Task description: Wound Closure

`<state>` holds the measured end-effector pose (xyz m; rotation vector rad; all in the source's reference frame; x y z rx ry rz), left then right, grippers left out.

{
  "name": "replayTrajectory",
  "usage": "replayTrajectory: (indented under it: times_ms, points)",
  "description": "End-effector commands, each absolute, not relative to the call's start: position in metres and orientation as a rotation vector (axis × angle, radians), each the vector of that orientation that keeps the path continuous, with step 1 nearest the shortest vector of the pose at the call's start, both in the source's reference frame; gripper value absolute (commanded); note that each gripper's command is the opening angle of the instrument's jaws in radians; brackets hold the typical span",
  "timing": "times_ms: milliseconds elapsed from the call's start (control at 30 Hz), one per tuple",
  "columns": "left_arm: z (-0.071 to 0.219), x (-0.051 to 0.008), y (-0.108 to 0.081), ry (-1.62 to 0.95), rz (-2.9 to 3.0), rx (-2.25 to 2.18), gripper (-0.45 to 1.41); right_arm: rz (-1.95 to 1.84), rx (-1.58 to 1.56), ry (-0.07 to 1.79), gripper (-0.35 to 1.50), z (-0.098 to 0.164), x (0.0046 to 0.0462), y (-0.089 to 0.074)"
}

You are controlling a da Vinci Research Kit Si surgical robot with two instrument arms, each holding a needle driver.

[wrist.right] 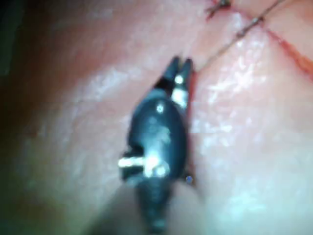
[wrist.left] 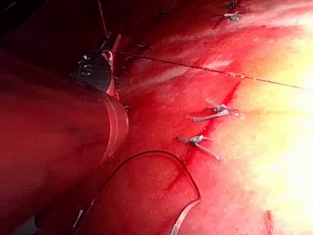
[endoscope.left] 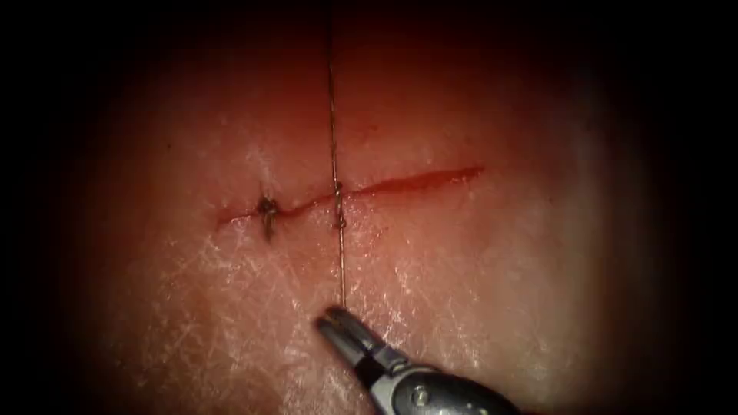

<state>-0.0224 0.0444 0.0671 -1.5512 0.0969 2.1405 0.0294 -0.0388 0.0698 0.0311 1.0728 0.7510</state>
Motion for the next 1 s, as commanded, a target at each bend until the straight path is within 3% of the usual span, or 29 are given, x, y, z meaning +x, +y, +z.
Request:
replayTrajectory:
  times_ms: [33, 667, 700, 733, 1000]
  points:
    - [0.0678, -0.0230, 0.0451, 0.104, 2.138, -1.549, -0.45, 0.746, 0.038, 1.066, -0.35, 0.0704, 0.0301, -0.0402]
    - [0.0678, -0.0247, 0.0431, 0.092, 2.140, -1.580, -0.45, 0.720, 0.061, 1.068, -0.35, 0.0708, 0.0303, -0.0412]
    - [0.0674, -0.0249, 0.0422, 0.074, 2.137, -1.600, -0.45, 0.726, 0.062, 1.078, -0.05, 0.0702, 0.0302, -0.0408]
    - [0.0671, -0.0249, 0.0419, 0.064, 2.136, -1.610, -0.45, 0.731, 0.061, 1.091, 0.04, 0.0697, 0.0300, -0.0404]
    - [0.0643, -0.0248, 0.0380, 0.017, 2.110, -1.663, -0.45, 0.732, 0.060, 1.127, 0.07, 0.0663, 0.0282, -0.0361]
